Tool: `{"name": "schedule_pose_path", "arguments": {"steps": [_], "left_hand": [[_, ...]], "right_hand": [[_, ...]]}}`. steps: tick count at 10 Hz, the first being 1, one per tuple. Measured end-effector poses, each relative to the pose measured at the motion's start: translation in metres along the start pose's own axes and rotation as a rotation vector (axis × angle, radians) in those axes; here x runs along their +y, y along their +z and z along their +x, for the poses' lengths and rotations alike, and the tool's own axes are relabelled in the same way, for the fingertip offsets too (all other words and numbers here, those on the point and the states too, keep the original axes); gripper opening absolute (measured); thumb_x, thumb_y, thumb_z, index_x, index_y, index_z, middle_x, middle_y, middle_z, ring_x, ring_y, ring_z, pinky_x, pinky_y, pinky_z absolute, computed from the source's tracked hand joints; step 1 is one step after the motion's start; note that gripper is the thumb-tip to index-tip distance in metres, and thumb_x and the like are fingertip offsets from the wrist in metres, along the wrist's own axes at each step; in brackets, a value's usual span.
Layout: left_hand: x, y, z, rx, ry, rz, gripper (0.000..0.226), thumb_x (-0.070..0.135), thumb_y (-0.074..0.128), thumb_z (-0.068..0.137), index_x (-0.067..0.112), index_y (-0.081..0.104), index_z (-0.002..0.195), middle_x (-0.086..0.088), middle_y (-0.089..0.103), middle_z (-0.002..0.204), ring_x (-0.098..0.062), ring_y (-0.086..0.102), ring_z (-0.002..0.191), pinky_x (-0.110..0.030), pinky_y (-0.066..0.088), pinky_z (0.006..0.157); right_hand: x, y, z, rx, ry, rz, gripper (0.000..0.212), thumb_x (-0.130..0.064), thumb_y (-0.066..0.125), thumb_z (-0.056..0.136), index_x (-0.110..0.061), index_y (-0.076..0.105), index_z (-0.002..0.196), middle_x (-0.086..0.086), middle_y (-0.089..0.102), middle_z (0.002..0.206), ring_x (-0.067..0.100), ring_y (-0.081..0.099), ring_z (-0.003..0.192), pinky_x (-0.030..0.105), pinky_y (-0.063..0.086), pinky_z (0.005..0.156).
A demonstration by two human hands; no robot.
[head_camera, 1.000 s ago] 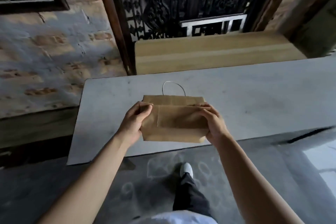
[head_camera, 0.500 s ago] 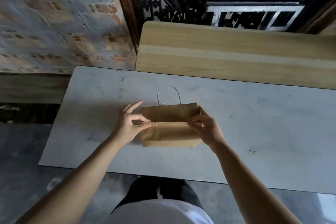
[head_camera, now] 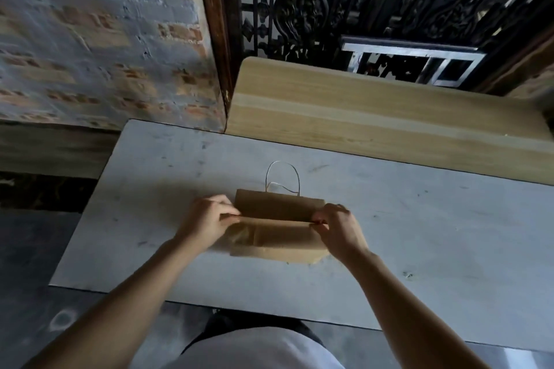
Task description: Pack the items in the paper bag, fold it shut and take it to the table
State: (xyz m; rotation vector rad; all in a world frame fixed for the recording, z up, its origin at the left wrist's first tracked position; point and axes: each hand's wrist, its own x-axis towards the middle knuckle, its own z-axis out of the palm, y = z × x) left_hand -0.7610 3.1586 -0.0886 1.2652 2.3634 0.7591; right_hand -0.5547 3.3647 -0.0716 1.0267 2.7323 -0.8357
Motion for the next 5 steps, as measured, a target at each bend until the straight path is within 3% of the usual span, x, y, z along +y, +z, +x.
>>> {"name": "schedule_pose_path", "arguments": {"steps": [1,3,4,5], "left_hand": [[-0.011,0.001,-0.003,-0.034,-0.113,-0.098,0.015,0.021,0.086,0.067,0.027,0.080,0.080,0.010,0.065,0.078,-0.007,0.062,0.067,-0.010,0.042,0.062],[-0.018,-0.004,0.000,-0.156,-0.174,-0.162,0.022,0.024,0.085,0.067,0.041,0.076,0.079,0.010,0.069,0.083,-0.004,0.063,0.078,-0.017,0.045,0.068],[-0.012,-0.009,0.005,-0.178,-0.123,-0.043,0.023,0.025,0.085,0.065,0.041,0.073,0.075,0.011,0.064,0.082,-0.007,0.059,0.076,-0.016,0.040,0.064],[0.003,-0.018,0.013,-0.262,0.041,0.232,0.020,0.043,0.073,0.071,0.036,0.069,0.089,0.015,0.053,0.096,-0.005,0.050,0.092,-0.020,0.038,0.072]], "right_hand": [[0.015,0.002,-0.005,-0.007,0.037,0.052,0.004,-0.021,0.067,0.077,-0.020,0.070,0.080,-0.002,0.065,0.085,0.019,0.059,0.081,0.031,0.049,0.070],[0.027,0.005,-0.008,-0.012,0.065,0.111,0.011,-0.016,0.072,0.076,-0.025,0.073,0.082,-0.005,0.062,0.083,0.006,0.054,0.070,0.005,0.036,0.059],[0.023,-0.005,-0.008,-0.107,0.099,0.035,0.014,-0.018,0.068,0.079,-0.028,0.070,0.088,-0.003,0.064,0.083,0.014,0.058,0.073,0.019,0.046,0.063],[0.011,-0.024,-0.001,-0.233,0.061,-0.089,0.015,-0.024,0.067,0.081,-0.024,0.066,0.096,0.001,0.069,0.091,0.020,0.063,0.080,0.035,0.056,0.070]]}}
